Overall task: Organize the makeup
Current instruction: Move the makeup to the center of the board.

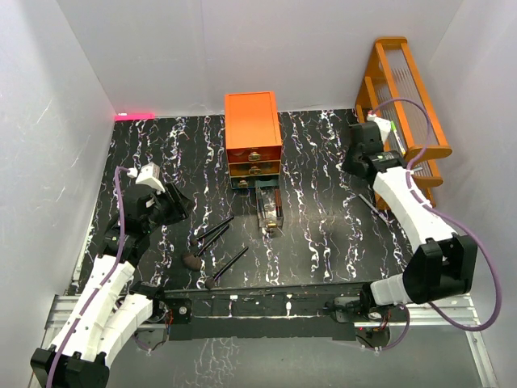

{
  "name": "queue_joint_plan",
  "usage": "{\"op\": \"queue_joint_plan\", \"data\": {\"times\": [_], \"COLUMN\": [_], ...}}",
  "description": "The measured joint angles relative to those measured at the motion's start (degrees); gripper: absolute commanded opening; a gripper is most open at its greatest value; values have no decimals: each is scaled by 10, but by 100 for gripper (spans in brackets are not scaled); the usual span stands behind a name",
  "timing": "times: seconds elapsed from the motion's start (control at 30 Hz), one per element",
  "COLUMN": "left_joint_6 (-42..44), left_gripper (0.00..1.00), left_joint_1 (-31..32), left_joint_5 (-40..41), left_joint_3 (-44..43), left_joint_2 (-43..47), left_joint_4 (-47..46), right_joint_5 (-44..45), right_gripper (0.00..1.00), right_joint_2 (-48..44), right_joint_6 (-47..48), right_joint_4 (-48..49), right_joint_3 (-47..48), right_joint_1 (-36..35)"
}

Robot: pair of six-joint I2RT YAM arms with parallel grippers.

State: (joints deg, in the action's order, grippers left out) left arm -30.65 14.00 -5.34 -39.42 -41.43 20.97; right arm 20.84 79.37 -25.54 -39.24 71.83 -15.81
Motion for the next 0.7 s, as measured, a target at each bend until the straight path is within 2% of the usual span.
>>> {"op": "queue_joint_plan", "data": {"times": [0.07,0.13,0.43,0.7], "left_joint_6": [0,0,0,0], "left_gripper": [47,47,47,47], "left_joint_1": [0,0,0,0], "left_joint_5": [-1,-2,-6,-12], "left_joint_3": [0,0,0,0], "left_joint_2": [0,0,0,0], "left_joint_4": [0,0,0,0], "right_joint_5": [-11,-25,6,33], "right_gripper": [41,41,40,39], "right_joint_2": [3,13,107,87], "right_joint_6": [2,1,-23,-52], "right_joint_4": [-10,-28,-43,-19], "right_joint_3": [-21,-37,-40,-62], "right_joint_1": [58,78,89,89]}}
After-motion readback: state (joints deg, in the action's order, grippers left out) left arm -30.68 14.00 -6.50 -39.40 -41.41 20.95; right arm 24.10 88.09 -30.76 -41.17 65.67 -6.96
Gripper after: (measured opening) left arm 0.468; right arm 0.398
